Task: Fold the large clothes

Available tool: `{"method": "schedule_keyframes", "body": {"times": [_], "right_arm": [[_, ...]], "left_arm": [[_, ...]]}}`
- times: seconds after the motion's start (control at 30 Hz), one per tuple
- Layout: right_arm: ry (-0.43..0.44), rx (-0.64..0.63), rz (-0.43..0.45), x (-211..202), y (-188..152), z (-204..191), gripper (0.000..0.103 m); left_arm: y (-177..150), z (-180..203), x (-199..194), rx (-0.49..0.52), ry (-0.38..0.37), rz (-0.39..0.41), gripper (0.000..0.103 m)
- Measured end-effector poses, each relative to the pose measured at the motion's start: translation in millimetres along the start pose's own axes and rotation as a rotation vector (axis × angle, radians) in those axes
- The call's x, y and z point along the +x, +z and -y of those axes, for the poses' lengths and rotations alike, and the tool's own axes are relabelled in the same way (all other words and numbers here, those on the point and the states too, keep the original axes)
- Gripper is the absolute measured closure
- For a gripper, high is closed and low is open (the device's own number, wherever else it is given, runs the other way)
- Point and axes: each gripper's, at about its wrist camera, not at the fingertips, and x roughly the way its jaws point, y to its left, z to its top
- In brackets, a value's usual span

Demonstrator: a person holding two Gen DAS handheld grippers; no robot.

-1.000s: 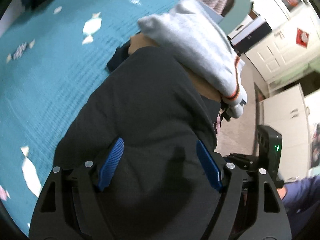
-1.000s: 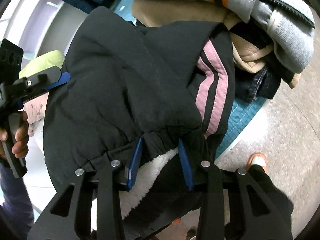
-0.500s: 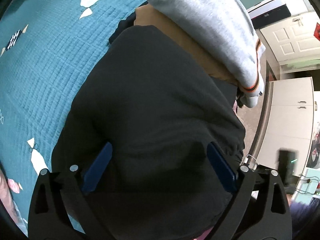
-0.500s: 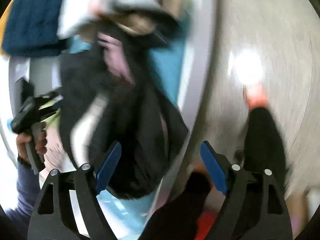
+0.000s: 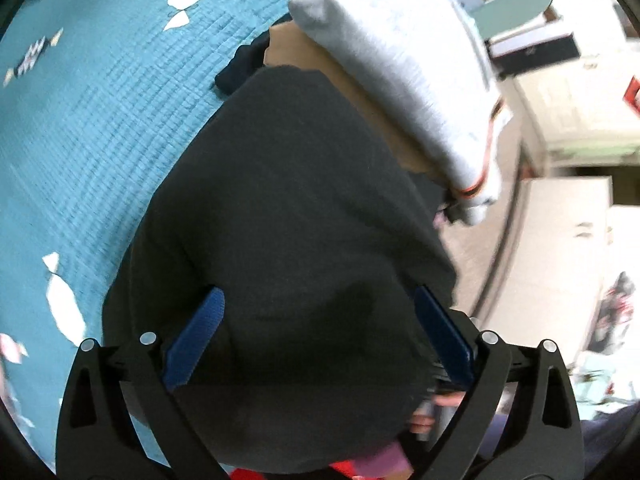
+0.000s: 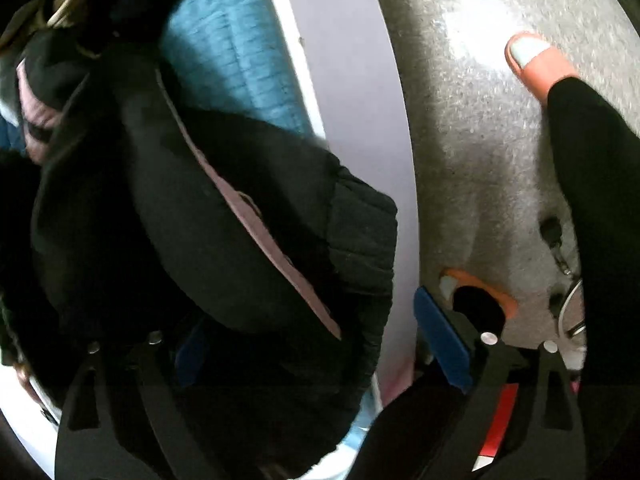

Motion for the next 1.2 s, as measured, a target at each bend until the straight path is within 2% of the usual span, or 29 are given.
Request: {"method": "schedule_keyframes", "body": {"times": [0.07, 0.17, 0.23, 0.27, 0.33, 0.43, 0.57, 0.6, 0.7, 0.8, 0.9, 0.97, 1.2], "right_arm": [[0.062, 0.019, -0.028, 8, 3, 4, 0.013], [0.154, 0.056, -0.07, 15, 10, 12, 0.023], [0.155, 0.05, -0.064, 16, 13, 10, 0.036], [0.152, 0.03, -0.057, 14, 12, 7, 0.039], [0.14, 0.031, -0.051, 10, 11, 5, 0.046], [0.117, 0.044, -0.036, 6, 8, 5, 0.049], [0.089, 0.06, -0.023, 4, 7, 2, 0.049], [0.088, 0.067, -0.023, 4, 5, 2, 0.049], [0.078, 0.091, -0.022, 4, 4, 3, 0.049], [0.072, 0.093, -0.022, 4, 3, 3, 0.049], [0.057, 0.091, -0.018, 6, 4, 5, 0.049], [0.044, 0.092, -0.016, 7, 4, 3, 0.049], [0.017, 0.132, -0.026, 6, 4, -2, 0.048]], "left_arm": [[-4, -8, -15, -0.018, -0.106, 0.034, 0.008], [-8, -25, -36, -0.053, -0.262, 0.084, 0.008], [-10, -44, -56, -0.092, -0.357, 0.155, 0.008], [-12, -52, -63, -0.108, -0.379, 0.18, 0.008], [-14, -77, -83, -0.141, -0.379, 0.247, 0.008], [-14, -114, -89, -0.138, -0.263, 0.258, 0.008], [-9, -170, -35, -0.16, -0.159, 0.086, 0.008], [-9, -181, -12, -0.166, -0.166, 0.011, 0.008], [-13, -192, 36, -0.14, -0.156, -0.113, 0.008], [-16, -204, 63, -0.188, -0.329, -0.128, 0.008], [-18, -200, 83, -0.174, -0.38, -0.186, 0.008], [-23, -200, 98, -0.161, -0.327, -0.232, 0.008], [-22, -195, 121, -0.202, -0.339, -0.28, 0.01]]}}
